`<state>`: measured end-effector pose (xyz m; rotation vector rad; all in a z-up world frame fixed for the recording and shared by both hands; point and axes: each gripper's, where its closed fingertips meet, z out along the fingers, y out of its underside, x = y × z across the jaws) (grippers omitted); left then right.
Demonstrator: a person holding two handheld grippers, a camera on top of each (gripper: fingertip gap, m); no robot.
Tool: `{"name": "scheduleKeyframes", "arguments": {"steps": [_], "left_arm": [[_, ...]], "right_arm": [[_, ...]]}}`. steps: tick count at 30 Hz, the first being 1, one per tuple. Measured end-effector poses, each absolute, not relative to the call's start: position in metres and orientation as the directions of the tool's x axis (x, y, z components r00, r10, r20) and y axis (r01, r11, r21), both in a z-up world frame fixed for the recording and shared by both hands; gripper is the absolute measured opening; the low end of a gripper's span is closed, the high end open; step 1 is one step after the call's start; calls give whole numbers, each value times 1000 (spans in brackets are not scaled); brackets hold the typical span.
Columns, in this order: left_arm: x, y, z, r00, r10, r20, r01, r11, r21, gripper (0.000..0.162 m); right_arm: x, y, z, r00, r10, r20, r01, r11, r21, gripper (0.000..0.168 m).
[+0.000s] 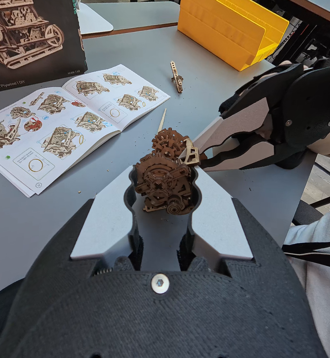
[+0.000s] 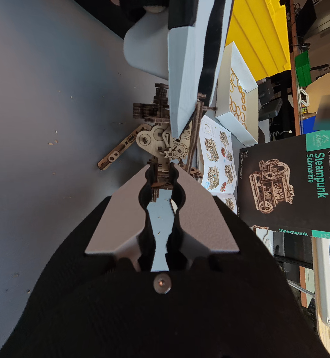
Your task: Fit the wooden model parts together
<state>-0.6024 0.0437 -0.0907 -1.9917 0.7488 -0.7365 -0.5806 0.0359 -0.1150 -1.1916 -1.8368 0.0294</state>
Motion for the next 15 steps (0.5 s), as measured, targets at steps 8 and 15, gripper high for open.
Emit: {"name": "scheduleKeyframes", "arguments": {"steps": [8,15], "left_arm": [[-605,43,-92,653,-731,199,-240,-448,-861,53],[-605,43,-92,653,-736,176,-261,-437,-861,53]], "right_arm": [[-581,35,-116,-154,742,653,720,537,-440,17],[-580,35,-116,-179,717,674,727,558,-400,15]]}}
